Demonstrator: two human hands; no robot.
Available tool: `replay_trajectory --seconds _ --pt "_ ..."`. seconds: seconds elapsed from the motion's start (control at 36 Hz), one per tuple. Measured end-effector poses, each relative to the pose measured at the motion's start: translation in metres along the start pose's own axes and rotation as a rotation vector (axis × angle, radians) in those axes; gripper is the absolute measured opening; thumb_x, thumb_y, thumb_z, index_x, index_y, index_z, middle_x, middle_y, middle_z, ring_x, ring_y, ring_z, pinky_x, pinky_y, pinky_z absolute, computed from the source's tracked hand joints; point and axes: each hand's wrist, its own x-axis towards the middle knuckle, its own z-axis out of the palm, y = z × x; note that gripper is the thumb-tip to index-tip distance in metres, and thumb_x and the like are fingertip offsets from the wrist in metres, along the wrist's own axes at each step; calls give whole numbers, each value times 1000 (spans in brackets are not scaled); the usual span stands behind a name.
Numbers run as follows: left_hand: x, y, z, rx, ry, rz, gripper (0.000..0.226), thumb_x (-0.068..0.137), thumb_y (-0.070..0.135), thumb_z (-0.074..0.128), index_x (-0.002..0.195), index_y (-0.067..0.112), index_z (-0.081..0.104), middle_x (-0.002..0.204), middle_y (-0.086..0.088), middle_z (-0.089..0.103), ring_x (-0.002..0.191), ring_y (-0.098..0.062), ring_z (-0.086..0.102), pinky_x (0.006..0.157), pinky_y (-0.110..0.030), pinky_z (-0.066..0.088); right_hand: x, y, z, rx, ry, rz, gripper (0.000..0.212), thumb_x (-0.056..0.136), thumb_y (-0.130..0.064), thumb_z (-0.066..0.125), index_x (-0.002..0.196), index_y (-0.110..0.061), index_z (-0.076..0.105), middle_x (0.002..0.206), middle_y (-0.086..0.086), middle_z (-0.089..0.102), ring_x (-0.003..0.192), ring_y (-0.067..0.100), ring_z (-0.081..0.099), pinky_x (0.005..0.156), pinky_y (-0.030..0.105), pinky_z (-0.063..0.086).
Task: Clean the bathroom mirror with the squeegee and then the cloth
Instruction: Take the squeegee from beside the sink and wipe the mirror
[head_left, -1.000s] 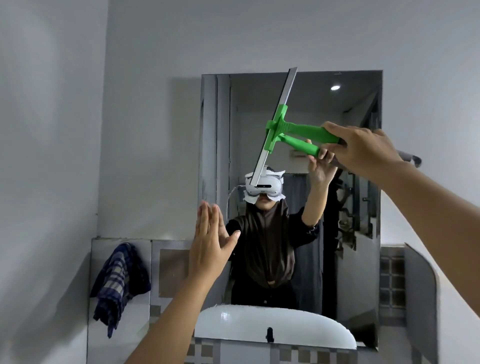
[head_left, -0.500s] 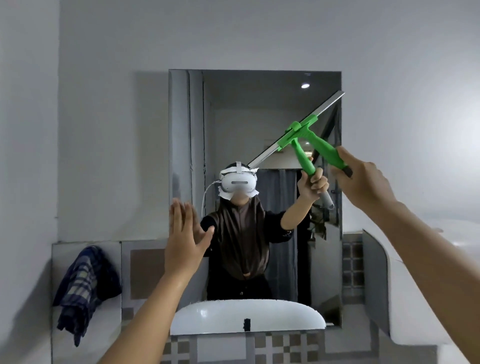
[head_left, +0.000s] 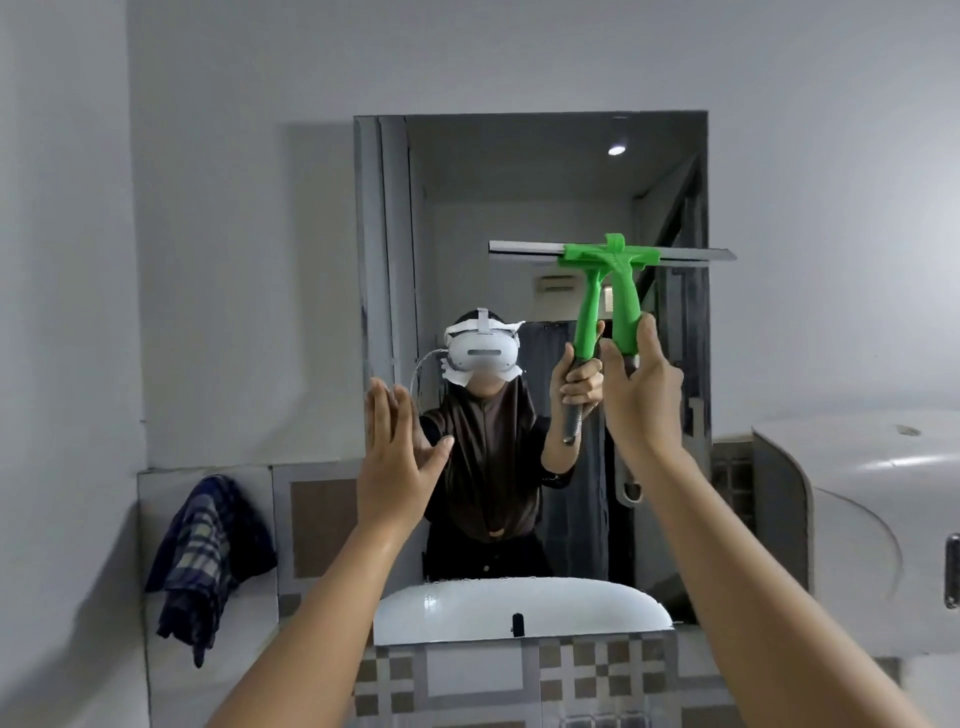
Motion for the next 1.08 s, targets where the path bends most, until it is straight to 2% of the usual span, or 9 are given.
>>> replay_trajectory --seconds 0.08,0.19,0.28,0.42,0.64,0.75,0.83,0.92,1.08 --pt "-1 -4 0 -24 6 25 89 87 42 59 148 21 -2 152 3 -19 142 -15 -13 104 -35 36 -6 -11 21 45 53 74 39 96 -25 45 133 -15 37 59 -5 47 42 3 49 39 11 34" --pt "-1 -7 1 -22 22 49 89 86 40 62 148 17 3 153 0 -15 143 -19 -8 110 -36 29 -14 -24 47 73 84 154 35 95 -28 43 128 -19 36 78 14 60 70 34 59 63 47 53" --pt "-1 -7 2 -5 25 45 88 86 42 61 149 17 4 153 0 -14 143 -18 -7 108 -32 28 -23 -34 62 74 82 177 38 94 -31 42 129 -19 34 88 20 64 82 41 61 71 54 53" --pt "-1 -7 2 -4 10 36 87 87 41 60 148 15 4 153 -3 -13 143 -20 -7 109 -36 32 -37 -51 82 54 26 158 39 94 -34 41 129 -19 32 85 17 65 80 39 62 69 50 54" --pt "-1 -8 -2 29 -38 43 88 86 32 62 147 5 4 155 -15 -8 144 -23 -9 115 -23 2 -63 -69 98 -120 -203 2 55 98 -36 35 146 -22 12 107 21 59 94 39 57 68 37 38" --pt "-2 -8 -1 46 -44 34 89 88 39 58 148 10 -1 155 -10 -13 143 -18 -13 110 -13 -7 -61 -62 87 -206 -215 -59 53 98 -31 37 145 -22 14 103 20 60 88 38 59 70 42 48" --pt "-8 -7 2 69 -53 31 90 88 42 56 147 10 -3 155 -9 -14 143 -18 -14 112 -17 -8 -58 -53 81 -256 -235 -125 49 97 -28 38 142 -23 19 93 17 63 77 38 60 63 45 52" --pt "-18 -8 6 89 -69 38 92 87 42 57 146 10 -6 155 -9 -15 143 -19 -14 114 -22 -7 -52 -44 72 -323 -246 -191 51 96 -28 39 143 -21 21 90 17 63 75 39 60 57 38 46" --pt "-37 -11 13 82 -81 39 94 87 45 56 145 14 -12 154 -4 -19 143 -17 -16 116 -26 -4 -42 -30 55 -421 -260 -304 50 96 -31 39 142 -19 24 87 20 64 70 37 60 52 36 43"
